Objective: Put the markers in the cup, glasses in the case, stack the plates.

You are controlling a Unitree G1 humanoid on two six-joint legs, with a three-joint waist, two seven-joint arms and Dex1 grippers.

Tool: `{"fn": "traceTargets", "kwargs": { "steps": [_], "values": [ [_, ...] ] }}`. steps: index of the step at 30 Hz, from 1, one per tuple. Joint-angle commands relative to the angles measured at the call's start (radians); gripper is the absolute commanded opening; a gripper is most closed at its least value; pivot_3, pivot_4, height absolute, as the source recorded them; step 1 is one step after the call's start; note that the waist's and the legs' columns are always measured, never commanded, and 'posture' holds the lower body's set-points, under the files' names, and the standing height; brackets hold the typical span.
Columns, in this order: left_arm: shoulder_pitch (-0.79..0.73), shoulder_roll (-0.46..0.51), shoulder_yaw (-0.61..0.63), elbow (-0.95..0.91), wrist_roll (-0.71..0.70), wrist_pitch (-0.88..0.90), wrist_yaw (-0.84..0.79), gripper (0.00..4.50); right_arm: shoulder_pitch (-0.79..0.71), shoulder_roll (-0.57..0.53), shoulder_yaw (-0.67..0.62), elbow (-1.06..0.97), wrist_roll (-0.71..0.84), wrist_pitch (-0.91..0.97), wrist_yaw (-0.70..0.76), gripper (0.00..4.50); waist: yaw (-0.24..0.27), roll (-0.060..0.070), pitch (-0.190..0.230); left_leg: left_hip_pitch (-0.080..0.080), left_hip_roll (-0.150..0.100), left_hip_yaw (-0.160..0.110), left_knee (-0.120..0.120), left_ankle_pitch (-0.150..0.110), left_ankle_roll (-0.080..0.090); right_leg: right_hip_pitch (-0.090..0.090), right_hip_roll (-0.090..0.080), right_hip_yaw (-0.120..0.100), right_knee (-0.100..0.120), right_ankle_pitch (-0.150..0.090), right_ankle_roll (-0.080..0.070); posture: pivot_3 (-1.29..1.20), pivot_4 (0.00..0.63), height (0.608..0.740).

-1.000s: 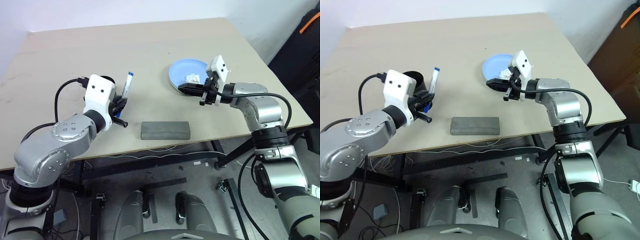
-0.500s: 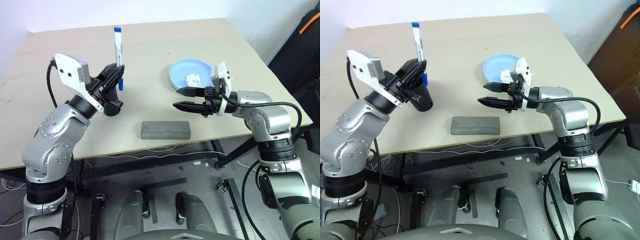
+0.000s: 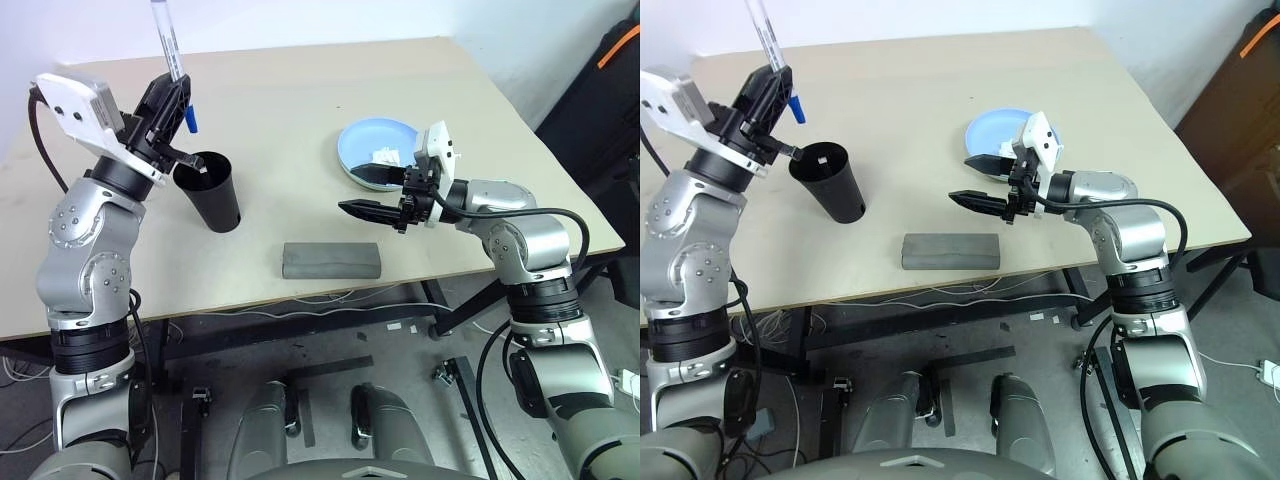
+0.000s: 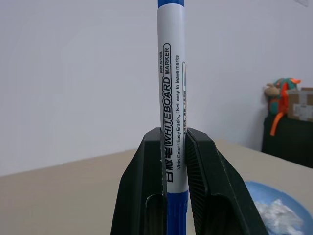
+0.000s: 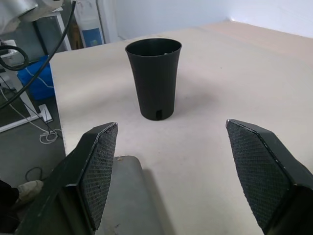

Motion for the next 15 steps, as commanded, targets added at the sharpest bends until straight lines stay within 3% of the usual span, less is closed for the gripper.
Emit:
{"fn": "traceTargets", "kwargs": {
  "steps": [1,15],
  "values": [
    [0.012,-0.004,0.032,0.037,0.040,-0.083,-0.026,0.27,-0.007,-0.004,-0.016,-0.016,0.003,-0.028,0.000,3.72,0.000,0.000,0.000,0.000,0.000,0.000,0.000,0.000,0.000,0.000,0.000,0.000,0.000,0.000,0.000,0.00,0.150,0.727],
    [0.067,-0.076,0.016,0.162,0.074,-0.197,-0.098,0.27,-0.005,-0.022,-0.022,-0.014,-0.014,-0.046,-0.008,3.72,-0.001,0.000,0.000,0.000,0.001,0.000,0.001,0.000,0.000,0.000,-0.001,0.000,0.001,-0.001,-0.001,0.00,0.150,0.727]
  ]
}}
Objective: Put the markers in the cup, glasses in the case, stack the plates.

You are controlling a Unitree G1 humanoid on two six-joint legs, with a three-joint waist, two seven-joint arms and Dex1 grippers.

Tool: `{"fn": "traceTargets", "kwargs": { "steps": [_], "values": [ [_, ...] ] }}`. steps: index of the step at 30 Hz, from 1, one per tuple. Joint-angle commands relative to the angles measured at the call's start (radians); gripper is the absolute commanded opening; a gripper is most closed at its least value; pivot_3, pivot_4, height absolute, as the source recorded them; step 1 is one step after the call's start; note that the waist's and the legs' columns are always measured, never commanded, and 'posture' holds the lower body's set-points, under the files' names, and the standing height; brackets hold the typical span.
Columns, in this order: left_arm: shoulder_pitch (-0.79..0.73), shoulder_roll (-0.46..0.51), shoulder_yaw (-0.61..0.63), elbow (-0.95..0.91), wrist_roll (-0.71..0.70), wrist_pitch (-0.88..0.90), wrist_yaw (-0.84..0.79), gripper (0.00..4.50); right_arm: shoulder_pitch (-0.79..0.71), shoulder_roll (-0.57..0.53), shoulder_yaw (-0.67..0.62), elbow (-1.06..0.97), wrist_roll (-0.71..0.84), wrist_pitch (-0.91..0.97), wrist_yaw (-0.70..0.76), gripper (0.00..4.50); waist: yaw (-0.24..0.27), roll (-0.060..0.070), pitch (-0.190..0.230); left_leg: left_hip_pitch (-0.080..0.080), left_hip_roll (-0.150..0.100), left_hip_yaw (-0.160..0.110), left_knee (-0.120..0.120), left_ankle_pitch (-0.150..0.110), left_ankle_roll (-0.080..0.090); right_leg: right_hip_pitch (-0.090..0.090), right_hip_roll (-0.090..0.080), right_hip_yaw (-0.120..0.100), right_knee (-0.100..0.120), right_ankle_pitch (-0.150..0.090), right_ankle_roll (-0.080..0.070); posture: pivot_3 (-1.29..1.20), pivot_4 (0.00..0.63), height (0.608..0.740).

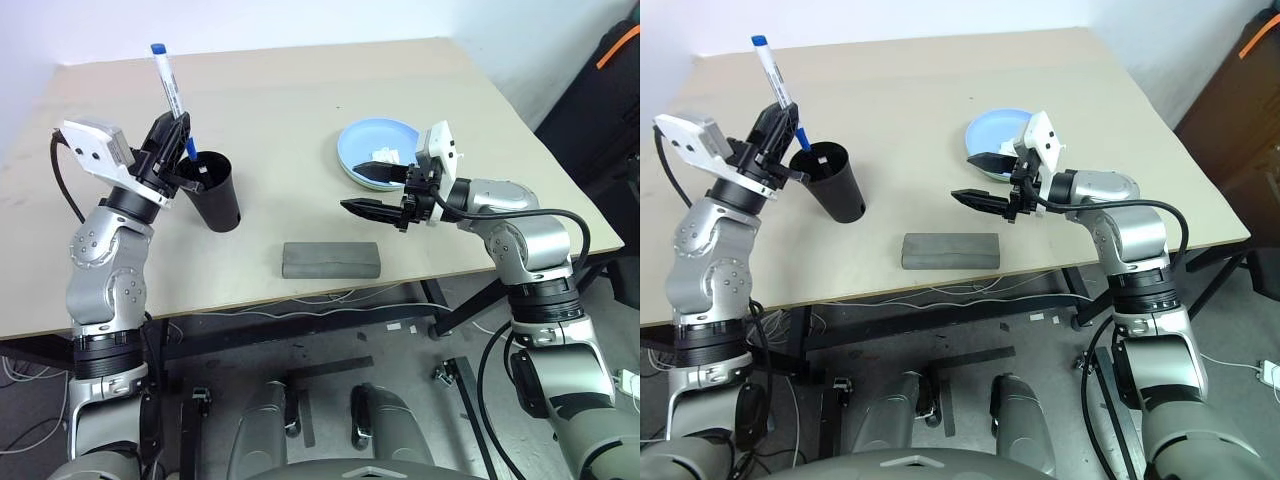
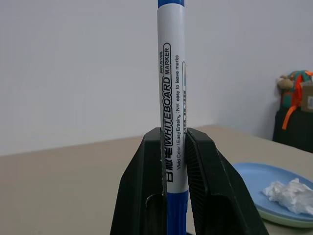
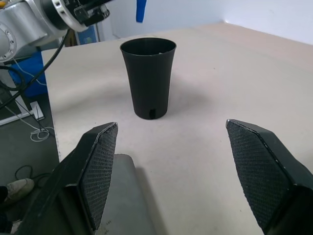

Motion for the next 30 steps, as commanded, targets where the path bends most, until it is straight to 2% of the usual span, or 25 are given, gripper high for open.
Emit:
{"fn": "traceTargets", "kwargs": {
  "steps": [1,13,30],
  "values": [
    [0.011,0.000,0.004,-0.001,0.019,-0.030,-0.014,0.27,-0.007,-0.018,-0.024,-0.024,0.004,-0.017,-0.004,3.72,0.000,0.000,0.000,0.000,0.000,0.000,0.000,0.000,0.000,0.000,0.000,0.000,0.000,0.000,0.000,0.00,0.150,0.727],
    [0.046,0.020,0.012,0.012,0.062,-0.021,-0.006,0.27,-0.006,-0.017,-0.023,-0.017,0.000,-0.027,-0.016,3.72,0.000,0.000,0.000,0.000,0.000,0.000,0.000,0.000,0.000,0.000,0.000,0.000,0.000,0.001,0.001,0.00,0.150,0.727],
    [0.045,-0.003,0.014,0.052,0.055,-0.043,-0.024,0.27,-0.011,-0.018,-0.019,-0.003,-0.018,-0.046,-0.011,3.72,0.000,0.000,0.000,0.000,0.000,0.000,0.001,0.000,0.000,0.000,0.000,0.000,0.001,0.001,0.001,0.00,0.150,0.727]
  ]
}}
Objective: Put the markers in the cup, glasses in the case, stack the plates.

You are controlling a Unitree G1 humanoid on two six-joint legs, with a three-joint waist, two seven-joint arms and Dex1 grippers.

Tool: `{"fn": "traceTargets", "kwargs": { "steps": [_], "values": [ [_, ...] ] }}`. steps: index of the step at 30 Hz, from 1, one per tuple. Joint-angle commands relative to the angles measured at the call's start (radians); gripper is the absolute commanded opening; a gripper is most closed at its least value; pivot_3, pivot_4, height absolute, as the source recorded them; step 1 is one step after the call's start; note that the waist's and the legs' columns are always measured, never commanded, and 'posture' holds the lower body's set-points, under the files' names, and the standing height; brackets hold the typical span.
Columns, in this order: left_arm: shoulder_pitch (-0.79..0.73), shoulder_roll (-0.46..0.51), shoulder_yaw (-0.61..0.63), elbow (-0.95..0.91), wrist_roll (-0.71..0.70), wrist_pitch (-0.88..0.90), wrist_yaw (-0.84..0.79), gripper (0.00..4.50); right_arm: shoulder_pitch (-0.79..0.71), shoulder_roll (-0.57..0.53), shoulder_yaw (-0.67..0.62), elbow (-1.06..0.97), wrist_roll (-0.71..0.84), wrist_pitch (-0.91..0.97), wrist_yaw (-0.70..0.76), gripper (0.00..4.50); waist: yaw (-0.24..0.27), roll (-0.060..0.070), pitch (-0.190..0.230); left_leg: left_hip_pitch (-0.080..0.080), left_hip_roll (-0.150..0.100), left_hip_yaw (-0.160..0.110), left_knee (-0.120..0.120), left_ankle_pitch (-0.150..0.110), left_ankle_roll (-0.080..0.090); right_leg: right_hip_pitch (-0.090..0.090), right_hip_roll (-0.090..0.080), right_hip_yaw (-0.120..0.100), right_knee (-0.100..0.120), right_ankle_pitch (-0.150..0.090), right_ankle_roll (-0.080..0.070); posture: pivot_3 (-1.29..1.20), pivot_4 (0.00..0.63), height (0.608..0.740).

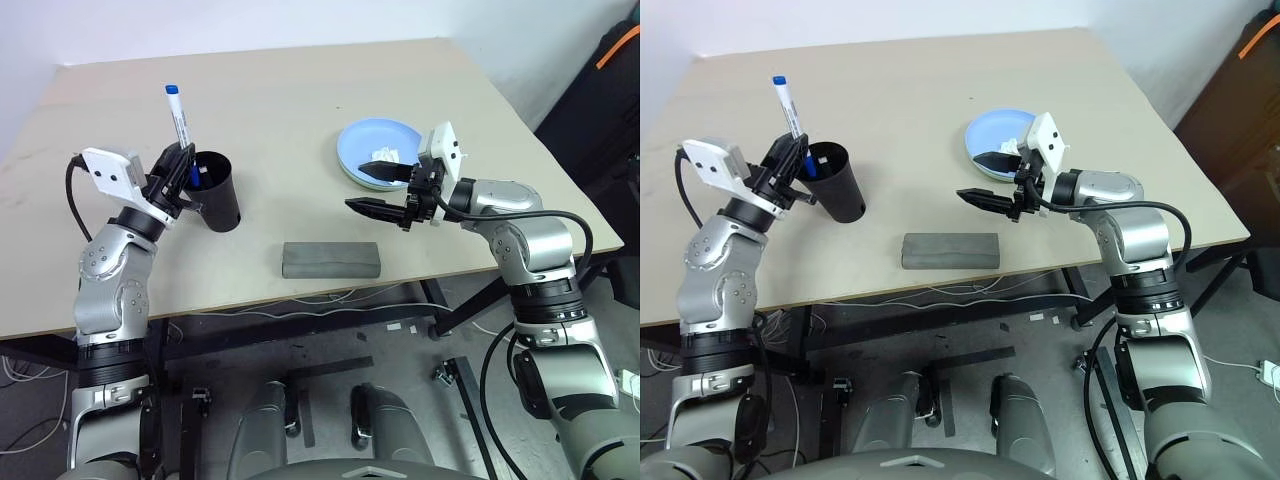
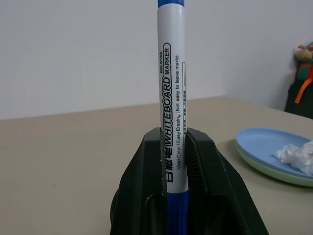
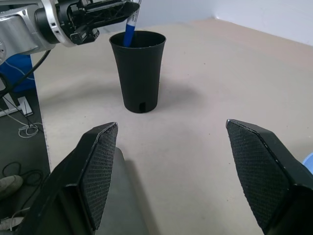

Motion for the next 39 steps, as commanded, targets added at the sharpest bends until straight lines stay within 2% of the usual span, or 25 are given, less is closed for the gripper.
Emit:
{"fn": "traceTargets", "kwargs": {
  "steps": [1,4,16,17,25,30,36,39],
  "values": [
    [-0.013,-0.001,0.017,-0.002,0.000,-0.031,-0.010,0.27,-0.017,-0.007,-0.015,-0.013,0.002,-0.021,0.001,3.72,0.000,0.000,0.000,0.000,0.000,0.000,0.000,0.000,0.000,0.000,0.000,0.000,0.000,0.000,0.000,0.00,0.150,0.727],
    [-0.024,-0.001,0.014,0.014,0.004,-0.041,-0.016,0.27,-0.018,-0.007,-0.016,-0.012,0.002,-0.022,0.000,3.72,0.000,0.000,0.000,0.000,0.000,0.000,0.000,0.000,0.000,0.000,0.000,0.000,0.000,0.000,0.000,0.00,0.150,0.727],
    [-0.018,-0.004,0.006,0.000,0.013,-0.049,-0.016,4.33,-0.014,-0.003,-0.016,-0.013,-0.001,-0.025,0.001,3.77,0.000,0.000,0.000,0.000,0.000,0.000,0.001,0.000,0.000,0.000,0.000,0.000,0.001,0.000,0.000,0.00,0.150,0.727],
    [-0.018,-0.004,0.009,-0.004,0.010,-0.046,-0.015,4.45,-0.015,-0.002,-0.015,-0.011,-0.001,-0.026,0.002,3.77,0.000,0.000,0.000,0.000,0.000,0.000,0.001,0.000,0.000,0.000,0.000,0.000,0.001,0.000,0.000,0.00,0.150,0.727],
    [0.035,0.030,0.035,-0.123,-0.040,0.017,-0.022,4.45,-0.028,0.005,-0.019,0.005,0.007,-0.028,0.011,3.77,-0.001,0.000,0.000,0.000,0.000,0.000,0.001,0.000,0.000,0.001,0.000,0.000,0.001,0.000,0.000,0.00,0.150,0.727],
    [0.149,0.119,0.148,-0.244,-0.185,0.123,-0.087,4.45,-0.033,0.004,-0.028,0.013,0.020,-0.024,0.031,3.77,-0.007,0.000,0.000,0.000,0.001,0.000,0.001,0.000,0.000,0.000,0.001,0.000,0.001,0.000,0.000,0.00,0.150,0.727],
    [0.321,0.225,0.255,-0.324,-0.336,0.221,-0.237,4.45,-0.014,-0.007,-0.033,-0.006,0.046,0.005,0.058,3.77,0.000,0.000,0.000,0.001,0.003,0.000,0.000,0.000,0.000,-0.004,0.001,0.000,0.000,-0.001,-0.004,0.00,0.150,0.727],
    [0.410,0.272,0.255,-0.330,-0.332,0.228,-0.348,4.45,-0.002,-0.022,-0.036,-0.032,0.064,0.034,0.072,3.77,0.000,0.000,0.000,0.000,0.003,0.003,-0.003,0.000,0.000,-0.005,-0.002,-0.001,-0.002,0.000,-0.006,0.00,0.150,0.727]
  ]
}}
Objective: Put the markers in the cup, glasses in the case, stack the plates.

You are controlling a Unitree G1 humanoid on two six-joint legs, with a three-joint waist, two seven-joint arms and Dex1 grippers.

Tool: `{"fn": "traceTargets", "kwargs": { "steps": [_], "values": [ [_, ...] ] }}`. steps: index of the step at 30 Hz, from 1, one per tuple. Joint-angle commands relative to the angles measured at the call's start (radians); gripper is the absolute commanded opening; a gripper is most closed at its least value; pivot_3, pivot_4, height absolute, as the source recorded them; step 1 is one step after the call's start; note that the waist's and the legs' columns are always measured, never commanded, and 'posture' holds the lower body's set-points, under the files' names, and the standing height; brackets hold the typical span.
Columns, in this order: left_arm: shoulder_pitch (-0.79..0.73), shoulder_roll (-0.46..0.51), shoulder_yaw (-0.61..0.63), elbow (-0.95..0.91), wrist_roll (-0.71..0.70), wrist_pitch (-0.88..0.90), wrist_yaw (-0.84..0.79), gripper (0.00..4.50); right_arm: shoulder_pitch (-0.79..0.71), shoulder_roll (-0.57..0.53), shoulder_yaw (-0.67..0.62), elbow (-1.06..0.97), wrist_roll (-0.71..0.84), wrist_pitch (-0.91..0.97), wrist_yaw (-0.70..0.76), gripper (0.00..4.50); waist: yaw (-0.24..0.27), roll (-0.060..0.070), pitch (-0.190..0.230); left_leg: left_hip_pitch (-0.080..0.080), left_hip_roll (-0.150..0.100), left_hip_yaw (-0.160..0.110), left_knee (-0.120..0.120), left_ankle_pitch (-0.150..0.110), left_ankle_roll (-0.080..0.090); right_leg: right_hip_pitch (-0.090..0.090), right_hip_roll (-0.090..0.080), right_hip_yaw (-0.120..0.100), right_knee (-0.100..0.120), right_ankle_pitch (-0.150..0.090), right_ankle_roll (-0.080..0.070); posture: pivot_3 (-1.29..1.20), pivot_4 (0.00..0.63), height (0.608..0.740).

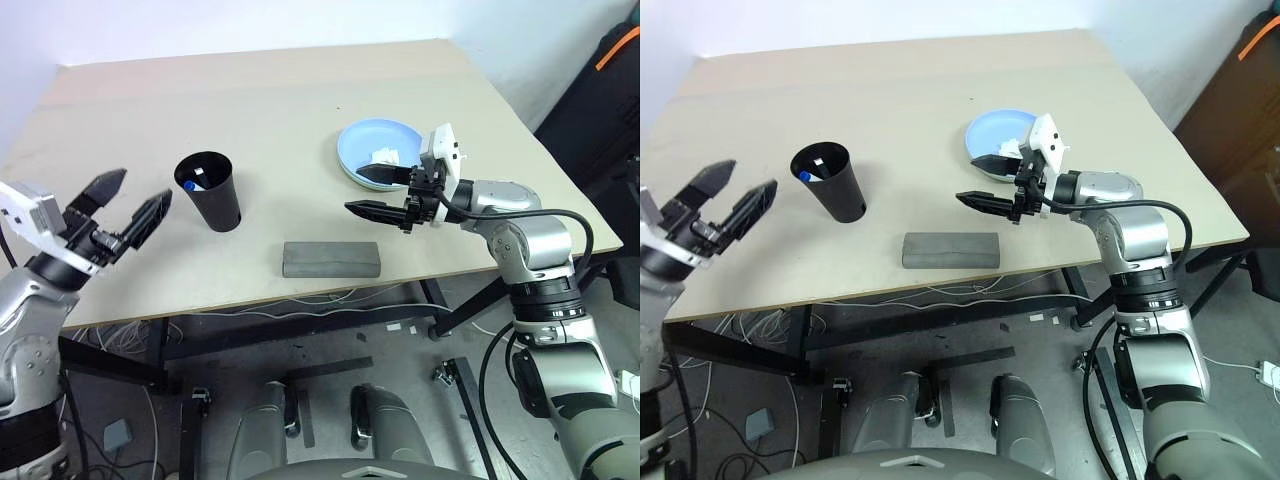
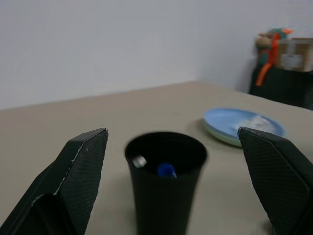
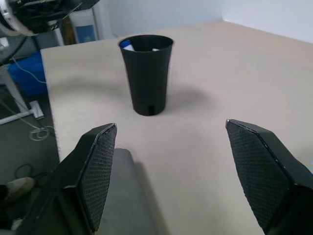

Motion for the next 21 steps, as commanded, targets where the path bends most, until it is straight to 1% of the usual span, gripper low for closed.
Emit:
{"fn": "traceTargets", "kwargs": {
  "steps": [1,3,4,5,6,7,8,9,10,11,13,16,21],
  "values": [
    [0.064,0.052,0.021,-0.033,-0.025,0.009,-0.127,4.45,0.008,-0.035,-0.032,-0.067,0.046,0.037,0.024,3.77,0.000,0.000,0.000,0.000,0.000,0.001,-0.001,0.000,0.000,0.000,-0.001,0.000,0.000,0.001,0.000,0.00,0.150,0.727],
    [0.080,0.068,0.022,-0.024,-0.041,0.022,-0.172,4.45,0.017,-0.050,-0.033,-0.087,0.060,0.060,0.031,3.77,0.004,-0.001,-0.001,-0.002,0.001,0.008,-0.008,0.000,0.000,-0.001,-0.002,0.001,0.001,0.002,-0.003,0.00,0.150,0.727],
    [0.084,0.076,0.018,-0.014,-0.043,0.024,-0.200,4.45,0.024,-0.056,-0.028,-0.103,0.062,0.068,0.032,3.77,0.015,-0.002,-0.002,-0.001,0.005,0.022,-0.017,0.000,-0.001,-0.004,-0.004,0.003,0.009,0.002,-0.004,0.00,0.150,0.727],
    [0.084,0.082,0.006,-0.005,-0.033,0.019,-0.224,4.45,0.033,-0.066,-0.017,-0.121,0.055,0.070,0.034,3.77,0.020,-0.007,-0.002,0.003,0.010,0.045,-0.028,0.003,-0.004,-0.009,-0.007,0.002,0.031,-0.014,-0.027,0.00,0.150,0.727],
    [0.083,0.088,-0.006,0.008,-0.020,0.009,-0.252,4.45,0.038,-0.070,-0.004,-0.143,0.046,0.073,0.030,3.77,0.022,-0.012,0.000,0.011,0.011,0.060,-0.034,0.006,-0.009,-0.014,-0.010,0.007,0.043,-0.026,-0.039,0.00,0.150,0.727],
    [0.081,0.092,-0.025,0.018,-0.006,-0.001,-0.279,4.45,0.038,-0.068,-0.003,-0.156,0.049,0.080,0.020,3.77,0.024,-0.004,0.000,0.022,0.005,0.061,-0.019,0.008,-0.015,-0.021,-0.027,0.012,0.045,-0.036,-0.021,0.00,0.150,0.727],
    [0.076,0.094,-0.042,0.029,0.006,-0.007,-0.301,4.45,0.032,-0.061,-0.008,-0.161,0.057,0.093,0.003,3.77,0.025,0.002,0.000,0.023,0.000,0.022,0.007,0.000,-0.036,-0.018,-0.025,0.005,0.045,-0.036,-0.021,0.00,0.150,0.727],
    [0.070,0.094,-0.055,0.040,0.015,-0.013,-0.319,4.45,0.027,-0.052,-0.013,-0.160,0.063,0.101,-0.011,3.77,0.023,0.005,0.001,0.029,-0.013,-0.041,0.041,-0.039,-0.039,-0.013,-0.029,-0.011,0.045,-0.034,-0.023,0.00,0.150,0.727],
    [0.060,0.090,-0.072,0.051,0.027,-0.023,-0.331,4.45,0.025,-0.049,-0.012,-0.156,0.062,0.103,-0.017,3.77,0.017,0.008,0.002,0.031,-0.021,-0.068,0.041,-0.050,-0.041,-0.005,-0.031,-0.024,0.039,-0.030,-0.024,0.00,0.150,0.727],
    [0.051,0.087,-0.080,0.068,0.035,-0.032,-0.343,4.45,0.027,-0.048,-0.008,-0.153,0.056,0.101,-0.021,3.77,0.012,0.008,0.002,0.035,-0.020,-0.076,0.036,-0.051,-0.039,0.007,-0.028,-0.035,0.031,-0.027,-0.019,0.00,0.150,0.727],
    [0.030,0.077,-0.097,0.096,0.045,-0.043,-0.355,4.45,0.034,-0.045,0.004,-0.151,0.048,0.101,-0.027,3.77,0.001,0.007,0.002,0.036,-0.015,-0.078,0.037,-0.051,-0.039,0.013,-0.019,-0.041,0.021,-0.020,-0.015,0.00,0.150,0.727],
    [0.017,0.075,-0.116,0.105,0.040,-0.037,-0.377,4.45,0.034,-0.038,0.009,-0.158,0.057,0.111,-0.030,3.77,-0.002,0.007,0.002,0.036,-0.016,-0.077,0.037,-0.049,-0.036,0.013,-0.016,-0.041,0.021,-0.016,-0.011,0.00,0.150,0.727],
    [-0.006,0.065,-0.142,0.120,0.047,-0.032,-0.393,4.45,0.014,-0.032,0.013,-0.132,0.048,0.091,-0.026,3.77,0.001,0.007,0.002,0.036,-0.016,-0.076,0.037,-0.049,-0.036,0.014,-0.015,-0.041,0.021,-0.015,-0.009,0.00,0.150,0.727]
  ]
}}
